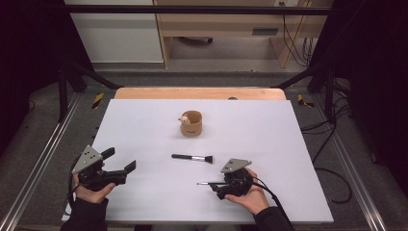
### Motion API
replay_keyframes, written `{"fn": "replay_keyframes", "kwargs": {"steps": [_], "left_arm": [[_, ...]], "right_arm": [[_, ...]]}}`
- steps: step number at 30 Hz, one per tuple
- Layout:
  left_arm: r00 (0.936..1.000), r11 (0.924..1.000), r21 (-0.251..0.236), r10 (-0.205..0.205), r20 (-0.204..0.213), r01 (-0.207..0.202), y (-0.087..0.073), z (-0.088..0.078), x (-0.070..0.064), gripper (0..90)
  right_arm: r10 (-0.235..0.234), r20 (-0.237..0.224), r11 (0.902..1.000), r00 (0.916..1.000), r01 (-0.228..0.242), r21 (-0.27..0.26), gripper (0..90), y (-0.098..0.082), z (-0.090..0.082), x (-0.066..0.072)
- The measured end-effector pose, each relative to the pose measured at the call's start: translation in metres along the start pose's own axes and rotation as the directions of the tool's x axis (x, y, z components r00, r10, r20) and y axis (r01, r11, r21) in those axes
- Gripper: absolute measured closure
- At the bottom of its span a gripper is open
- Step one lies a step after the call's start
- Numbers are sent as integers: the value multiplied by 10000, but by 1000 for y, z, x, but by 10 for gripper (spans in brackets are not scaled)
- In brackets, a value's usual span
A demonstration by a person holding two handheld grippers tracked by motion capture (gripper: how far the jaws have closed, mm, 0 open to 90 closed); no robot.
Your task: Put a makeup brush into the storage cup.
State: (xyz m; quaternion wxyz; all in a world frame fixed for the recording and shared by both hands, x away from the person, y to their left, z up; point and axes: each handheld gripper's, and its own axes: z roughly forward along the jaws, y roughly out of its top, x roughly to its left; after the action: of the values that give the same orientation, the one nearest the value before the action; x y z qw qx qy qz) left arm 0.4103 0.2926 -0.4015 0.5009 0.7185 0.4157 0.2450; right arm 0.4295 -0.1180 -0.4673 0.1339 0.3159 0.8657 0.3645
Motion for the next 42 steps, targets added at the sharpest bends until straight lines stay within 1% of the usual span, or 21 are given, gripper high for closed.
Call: {"fn": "replay_keyframes", "kwargs": {"steps": [6, 14, 17, 21, 22, 26, 28, 29, 35, 42], "left_arm": [[10000, 10000, -16, -2, 3, 2, 0, 0, 0, 62], [10000, 10000, -2, 31, 14, -31, 0, 0, -1, 63], [10000, 10000, 6, 47, 14, -47, 0, 0, -1, 63], [10000, 10000, 9, 55, 23, -55, 0, 0, -1, 64], [10000, 10000, 35, 83, 26, -83, 0, 0, -1, 64], [10000, 9999, 46, 90, 28, -90, 0, 0, -1, 64], [10000, 10000, 45, 89, 36, -89, 0, 0, -1, 64], [10000, 10000, 42, 85, 32, -85, 0, 0, -1, 64], [10000, 10000, 37, 91, 38, -91, 0, 0, -1, 65], [9999, 9999, 41, 94, 41, -94, 0, 0, -2, 65]], "right_arm": [[-50, -57, 9998, 10000, 51, 199, 304, -1, 4, 1], [-74, -117, 9990, 9999, 79, 433, 435, -2, 8, 1], [-46, -64, 9986, 10000, 49, 534, 481, -2, 9, 2], [32, -80, 9981, 10000, -27, 617, 534, -2, 9, 1], [-35, -101, 9979, 9999, 41, 641, 549, -2, 9, 1], [-53, -31, 9977, 10000, 55, 672, 606, -2, 8, 1], [13, -12, 9974, 10000, -12, 714, 637, -2, 8, 2], [-27, -32, 9977, 10000, 29, 674, 653, -2, 8, 2], [-95, -97, 9966, 9999, 103, 819, 756, -2, 6, 1], [-47, -234, 9958, 9997, 69, 914, 831, -1, 5, 1]]}}
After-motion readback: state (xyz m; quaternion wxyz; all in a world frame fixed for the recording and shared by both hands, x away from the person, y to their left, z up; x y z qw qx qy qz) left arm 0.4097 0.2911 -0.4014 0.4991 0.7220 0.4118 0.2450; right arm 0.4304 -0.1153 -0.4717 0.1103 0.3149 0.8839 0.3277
